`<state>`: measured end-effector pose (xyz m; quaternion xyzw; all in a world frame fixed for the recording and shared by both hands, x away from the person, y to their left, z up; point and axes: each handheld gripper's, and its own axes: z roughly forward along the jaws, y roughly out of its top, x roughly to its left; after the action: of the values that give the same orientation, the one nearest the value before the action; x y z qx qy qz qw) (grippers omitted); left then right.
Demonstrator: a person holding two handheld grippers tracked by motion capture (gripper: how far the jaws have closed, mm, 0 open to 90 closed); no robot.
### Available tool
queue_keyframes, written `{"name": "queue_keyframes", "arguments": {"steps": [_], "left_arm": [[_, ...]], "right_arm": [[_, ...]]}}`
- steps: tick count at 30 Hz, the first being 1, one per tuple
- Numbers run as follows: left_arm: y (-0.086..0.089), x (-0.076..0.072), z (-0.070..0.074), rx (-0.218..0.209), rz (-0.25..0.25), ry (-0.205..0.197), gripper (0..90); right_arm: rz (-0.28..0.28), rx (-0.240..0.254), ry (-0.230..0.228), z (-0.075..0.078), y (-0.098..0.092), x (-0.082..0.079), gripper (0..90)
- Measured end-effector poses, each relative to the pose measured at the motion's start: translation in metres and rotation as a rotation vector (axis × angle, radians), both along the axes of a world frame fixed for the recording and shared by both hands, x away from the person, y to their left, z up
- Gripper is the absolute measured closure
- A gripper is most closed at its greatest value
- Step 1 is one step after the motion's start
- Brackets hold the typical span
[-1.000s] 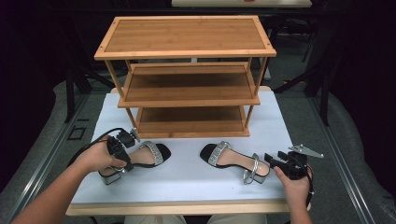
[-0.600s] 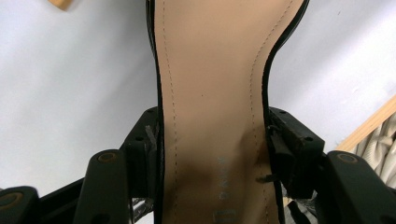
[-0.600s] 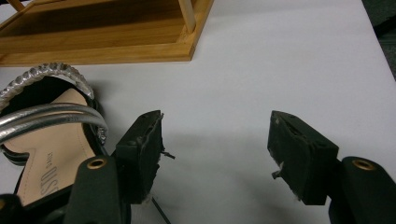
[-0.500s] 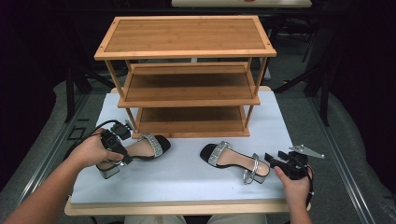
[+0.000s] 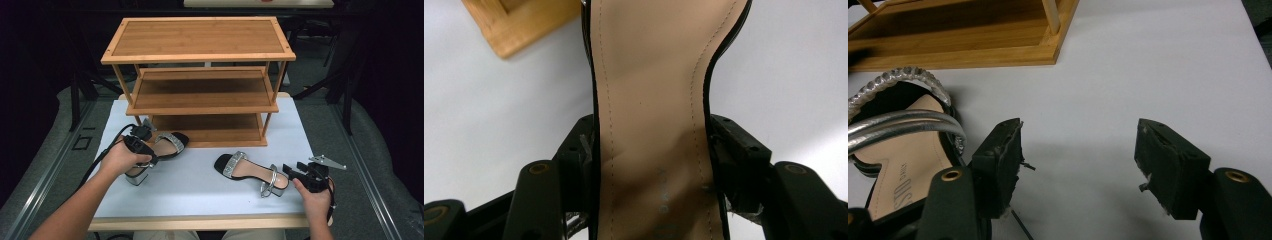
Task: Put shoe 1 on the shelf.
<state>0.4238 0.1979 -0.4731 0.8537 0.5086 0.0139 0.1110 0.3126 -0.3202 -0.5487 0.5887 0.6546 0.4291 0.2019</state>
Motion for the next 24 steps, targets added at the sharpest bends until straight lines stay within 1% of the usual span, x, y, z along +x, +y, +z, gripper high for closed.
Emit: {"name": "queue_keyframes", "arguments": {"steps": [2, 5, 6, 7, 9, 10, 12, 13, 14, 15, 17, 20, 21, 23, 24], "left_arm": [[-0.005, 0.005, -0.002, 0.002, 0.035, -0.012, 42.3], [-0.012, 0.011, -0.007, 0.007, 0.074, -0.033, 42.3], [-0.015, 0.013, -0.009, 0.004, 0.081, -0.040, 42.3], [-0.017, 0.014, -0.010, 0.003, 0.090, -0.045, 42.3], [-0.022, 0.016, -0.015, -0.022, 0.135, -0.060, 42.3], [-0.023, 0.019, -0.017, -0.021, 0.109, -0.063, 42.3], [-0.025, 0.021, -0.020, -0.016, 0.105, -0.076, 42.3], [-0.028, 0.021, -0.022, -0.022, 0.115, -0.078, 42.3], [-0.029, 0.022, -0.024, -0.015, 0.106, -0.081, 42.3], [-0.032, 0.021, -0.026, -0.025, 0.132, -0.085, 42.3], [-0.035, 0.024, -0.030, -0.016, 0.119, -0.087, 42.2], [-0.036, 0.024, -0.034, -0.019, 0.119, -0.086, 42.1], [-0.036, 0.024, -0.035, -0.008, 0.112, -0.095, 42.0], [-0.037, 0.023, -0.037, 0.016, 0.092, -0.101, 40.7], [-0.035, 0.023, -0.037, 0.009, 0.064, -0.101, 40.7]], "right_arm": [[-0.002, 0.003, -0.003, 0.000, 0.000, 0.000, 34.8], [-0.004, 0.009, -0.009, -0.001, -0.001, 0.000, 34.8], [-0.007, 0.012, -0.016, -0.001, -0.001, 0.001, 34.8], [-0.007, 0.012, -0.015, -0.001, -0.001, 0.001, 34.8], [-0.007, 0.012, -0.015, -0.001, -0.001, 0.001, 34.8], [-0.005, 0.011, -0.016, -0.001, -0.001, 0.001, 34.8], [-0.004, 0.008, -0.013, -0.001, -0.001, 0.001, 34.8], [-0.004, 0.006, -0.011, -0.001, -0.001, 0.001, 34.8], [-0.004, 0.005, -0.013, -0.001, -0.001, 0.001, 34.8], [-0.004, 0.005, -0.015, -0.001, -0.001, 0.001, 34.8], [-0.008, 0.008, -0.017, -0.002, -0.001, 0.001, 34.8], [-0.008, 0.010, -0.018, -0.001, -0.001, 0.001, 34.9], [-0.008, 0.011, -0.019, -0.001, -0.001, 0.001, 34.8], [-0.007, 0.010, -0.020, -0.001, -0.001, 0.001, 34.8], [-0.007, 0.009, -0.021, -0.001, 0.000, 0.001, 34.8]]}}
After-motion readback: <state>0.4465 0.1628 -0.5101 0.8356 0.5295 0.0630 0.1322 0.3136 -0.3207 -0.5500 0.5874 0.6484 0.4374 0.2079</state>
